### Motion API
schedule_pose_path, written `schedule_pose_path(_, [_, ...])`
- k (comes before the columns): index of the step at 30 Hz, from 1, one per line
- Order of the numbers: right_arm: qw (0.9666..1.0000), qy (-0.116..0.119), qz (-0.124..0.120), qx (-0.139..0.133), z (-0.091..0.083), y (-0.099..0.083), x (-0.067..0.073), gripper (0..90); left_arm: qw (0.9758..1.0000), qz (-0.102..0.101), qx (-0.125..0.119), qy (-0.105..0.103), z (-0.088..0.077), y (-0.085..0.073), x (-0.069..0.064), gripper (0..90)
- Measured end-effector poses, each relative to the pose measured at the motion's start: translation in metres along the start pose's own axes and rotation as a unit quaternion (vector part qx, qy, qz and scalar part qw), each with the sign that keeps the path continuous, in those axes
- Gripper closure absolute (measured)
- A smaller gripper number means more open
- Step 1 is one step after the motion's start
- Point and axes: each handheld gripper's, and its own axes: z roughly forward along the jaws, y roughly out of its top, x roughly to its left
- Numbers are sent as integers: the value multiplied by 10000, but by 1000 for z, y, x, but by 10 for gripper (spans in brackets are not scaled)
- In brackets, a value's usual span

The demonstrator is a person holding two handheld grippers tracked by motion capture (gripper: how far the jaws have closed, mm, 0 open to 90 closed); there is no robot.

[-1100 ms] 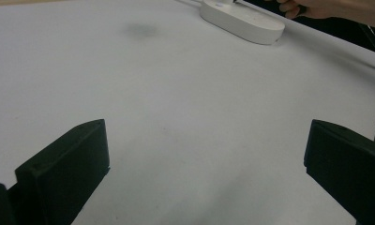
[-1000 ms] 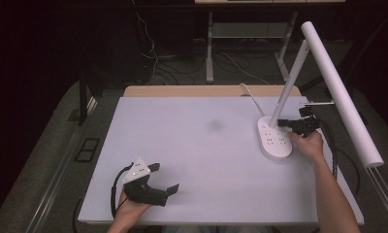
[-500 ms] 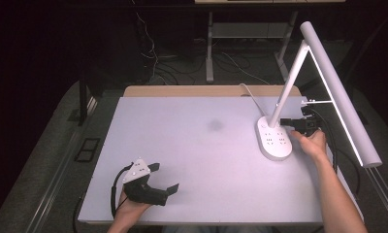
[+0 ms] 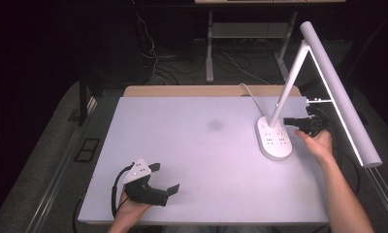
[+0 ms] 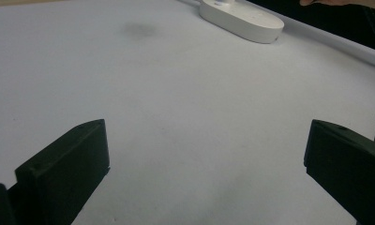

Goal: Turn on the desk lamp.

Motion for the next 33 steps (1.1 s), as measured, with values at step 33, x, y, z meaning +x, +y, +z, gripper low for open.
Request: schedule_pose_path(33, [9995, 198, -7, -227, -57, -26, 49, 774, 9999, -39, -136, -31, -6, 0, -2, 0])
